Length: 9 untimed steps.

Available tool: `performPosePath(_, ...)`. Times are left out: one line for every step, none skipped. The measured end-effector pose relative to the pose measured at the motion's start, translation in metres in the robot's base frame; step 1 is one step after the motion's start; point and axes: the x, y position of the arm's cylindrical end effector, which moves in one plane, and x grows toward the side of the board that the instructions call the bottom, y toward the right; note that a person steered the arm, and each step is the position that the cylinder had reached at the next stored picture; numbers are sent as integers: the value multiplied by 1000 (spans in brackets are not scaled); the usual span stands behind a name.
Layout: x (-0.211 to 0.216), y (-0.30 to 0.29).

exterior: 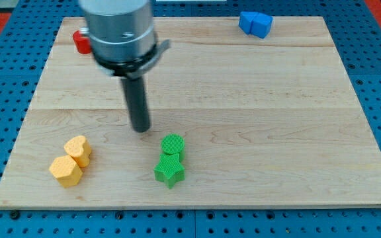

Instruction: Move the green blocks to the bottom center

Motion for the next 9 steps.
performPosePath(50, 6)
performPosePath(75, 17)
performPosePath(87, 57)
performPosePath(87, 82)
performPosePath(89, 30)
performPosePath(50, 16)
performPosePath(27, 41)
performPosePath(27, 82)
performPosePath(24, 99)
